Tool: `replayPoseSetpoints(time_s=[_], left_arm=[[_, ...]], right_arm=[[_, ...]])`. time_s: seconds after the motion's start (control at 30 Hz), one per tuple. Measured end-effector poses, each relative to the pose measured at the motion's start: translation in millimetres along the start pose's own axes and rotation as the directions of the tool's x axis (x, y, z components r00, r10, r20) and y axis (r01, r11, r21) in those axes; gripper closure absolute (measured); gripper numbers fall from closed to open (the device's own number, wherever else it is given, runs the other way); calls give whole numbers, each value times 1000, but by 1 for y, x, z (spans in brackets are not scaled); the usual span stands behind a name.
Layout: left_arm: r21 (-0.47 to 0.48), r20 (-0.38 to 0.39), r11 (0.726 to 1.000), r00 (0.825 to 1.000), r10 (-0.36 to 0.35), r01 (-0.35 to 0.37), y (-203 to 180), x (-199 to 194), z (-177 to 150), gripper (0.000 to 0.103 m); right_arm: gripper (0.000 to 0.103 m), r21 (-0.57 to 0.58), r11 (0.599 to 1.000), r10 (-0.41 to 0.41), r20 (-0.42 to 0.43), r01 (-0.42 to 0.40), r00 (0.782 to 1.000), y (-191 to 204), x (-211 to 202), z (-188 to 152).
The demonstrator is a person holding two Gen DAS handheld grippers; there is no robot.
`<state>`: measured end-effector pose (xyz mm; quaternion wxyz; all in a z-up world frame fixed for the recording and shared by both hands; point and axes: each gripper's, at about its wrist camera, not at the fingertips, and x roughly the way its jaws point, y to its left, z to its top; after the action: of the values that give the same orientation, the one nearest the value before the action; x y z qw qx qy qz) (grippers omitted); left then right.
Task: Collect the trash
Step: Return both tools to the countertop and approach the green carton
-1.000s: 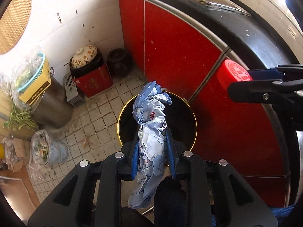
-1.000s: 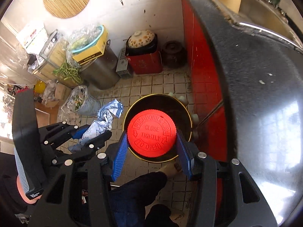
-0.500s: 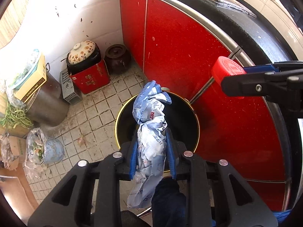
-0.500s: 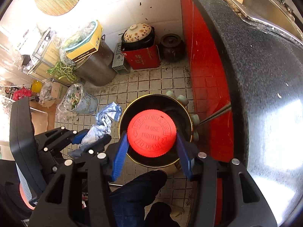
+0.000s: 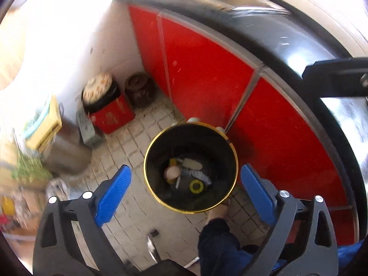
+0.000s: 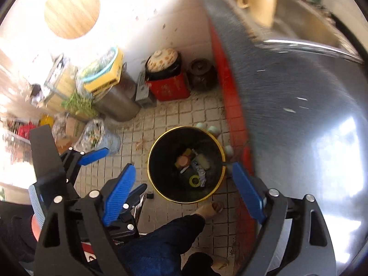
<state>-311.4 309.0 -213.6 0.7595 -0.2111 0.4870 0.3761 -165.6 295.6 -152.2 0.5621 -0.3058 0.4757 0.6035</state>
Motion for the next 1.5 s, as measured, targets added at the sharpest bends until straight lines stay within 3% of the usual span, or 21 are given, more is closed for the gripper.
replayPoseSetpoints(time_s=[0.1, 0.2, 0.33, 0.43, 0.47, 0.6, 0.67, 0.8, 0.97, 1.03, 1.3, 1.4, 1.5], left_arm=[[116, 41, 993, 999, -28, 23, -33, -19, 14, 7], [245, 95, 966, 990, -108, 82, -81, -42, 29, 7], [423, 120, 887, 959, -257, 185, -159, -67, 46, 7], [562, 103, 786, 921, -375, 257, -225, -86, 52, 7], [615, 94, 740, 906, -413, 273, -252, -95, 51, 7], [746, 57, 588, 851, -522, 311, -329, -123, 41, 7], [783, 35, 534, 834, -551, 320, -357, -133, 33, 7], [824, -24, 446, 807, -590, 350, -399, -148, 18, 7], [852, -50, 395, 805, -592, 344, -417, -152, 1, 7], [860, -50, 389, 812, -582, 332, -418, -149, 1, 7], [860, -25, 409, 827, -562, 304, -433, -128, 23, 7], [875, -15, 392, 826, -564, 284, -445, -115, 36, 7], [897, -12, 358, 823, -568, 260, -463, -102, 47, 7]], right_arm=[[11, 78, 995, -70, 73, 64, 995, -29, -47, -22], [10, 205, 969, -170, 131, 141, 977, -71, -97, -56], [10, 414, 873, -349, 156, 259, 924, -130, -163, -119], [10, 567, 759, -471, 139, 320, 871, -165, -208, -177], [10, 613, 717, -503, 127, 331, 855, -175, -222, -197], [10, 743, 571, -591, 78, 348, 803, -202, -264, -270], [10, 795, 496, -621, 44, 349, 783, -208, -284, -304], [10, 856, 400, -644, 9, 327, 765, -212, -308, -354], [10, 883, 360, -647, 3, 302, 762, -213, -313, -382], [10, 885, 358, -643, 3, 297, 766, -216, -310, -383], [10, 863, 404, -620, 16, 303, 784, -240, -297, -359], [10, 856, 417, -608, 14, 305, 794, -256, -290, -353], [10, 857, 419, -590, 5, 300, 808, -274, -279, -346]])
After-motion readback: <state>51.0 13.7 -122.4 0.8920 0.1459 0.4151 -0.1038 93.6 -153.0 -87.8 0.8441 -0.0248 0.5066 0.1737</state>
